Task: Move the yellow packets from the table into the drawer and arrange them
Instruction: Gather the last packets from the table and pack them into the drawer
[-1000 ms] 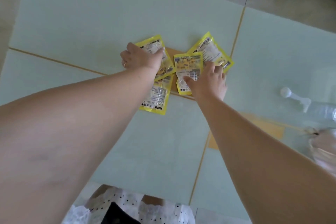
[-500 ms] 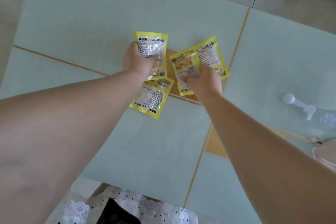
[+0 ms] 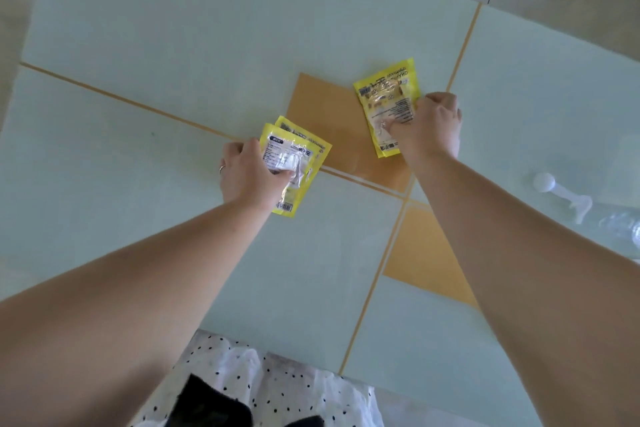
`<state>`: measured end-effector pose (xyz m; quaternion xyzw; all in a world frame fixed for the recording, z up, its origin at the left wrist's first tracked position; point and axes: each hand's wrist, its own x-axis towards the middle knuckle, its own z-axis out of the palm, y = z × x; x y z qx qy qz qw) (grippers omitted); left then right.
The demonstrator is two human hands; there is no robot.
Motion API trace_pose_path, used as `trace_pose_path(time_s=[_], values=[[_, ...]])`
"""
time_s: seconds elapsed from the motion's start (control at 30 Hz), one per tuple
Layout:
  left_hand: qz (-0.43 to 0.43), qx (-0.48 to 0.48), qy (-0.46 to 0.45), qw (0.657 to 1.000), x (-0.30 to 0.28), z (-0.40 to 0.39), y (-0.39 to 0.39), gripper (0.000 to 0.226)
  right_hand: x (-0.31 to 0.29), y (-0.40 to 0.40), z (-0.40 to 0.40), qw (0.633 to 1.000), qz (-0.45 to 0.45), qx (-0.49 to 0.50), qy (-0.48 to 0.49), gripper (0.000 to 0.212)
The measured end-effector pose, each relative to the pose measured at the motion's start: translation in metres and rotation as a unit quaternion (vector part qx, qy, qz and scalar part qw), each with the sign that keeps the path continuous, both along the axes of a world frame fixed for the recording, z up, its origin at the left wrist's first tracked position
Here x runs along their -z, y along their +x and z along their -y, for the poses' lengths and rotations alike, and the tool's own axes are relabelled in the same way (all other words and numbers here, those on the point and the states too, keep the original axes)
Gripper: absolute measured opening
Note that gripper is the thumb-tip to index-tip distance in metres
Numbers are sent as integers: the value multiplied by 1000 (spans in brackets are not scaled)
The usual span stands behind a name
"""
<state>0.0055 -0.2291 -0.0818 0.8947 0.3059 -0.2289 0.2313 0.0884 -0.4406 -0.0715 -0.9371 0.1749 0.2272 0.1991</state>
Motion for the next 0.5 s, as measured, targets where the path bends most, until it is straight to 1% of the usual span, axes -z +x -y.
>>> trace_pose_path(time_s=[0.1,0.2,0.27,0.33,0.4,0.43,0.5], values=[[11,-14,-21,1000,-1,2,-1,50,1,-1,-2,1000,-6,6,1,48],[38,-45,-72,996,-3,4,-1,56,1,-2,-5,1000,-7,28,9,54],[32,-76,-105,991,-5,3,-3,55,0,-7,-9,996,7,66,58,57],[13,-83,-124,989,-7,0,-7,42,-5,-17,-15,983,16,113,142,61],[16,-109,-177,978,-9,-6,-12,28,-12,-29,-21,966,4,158,204,69],[18,-135,-217,967,-11,-10,-15,25,-14,-36,-23,957,-13,176,231,66],[17,-180,-295,938,-16,-21,-23,24,-15,-55,-29,936,-59,201,283,42]])
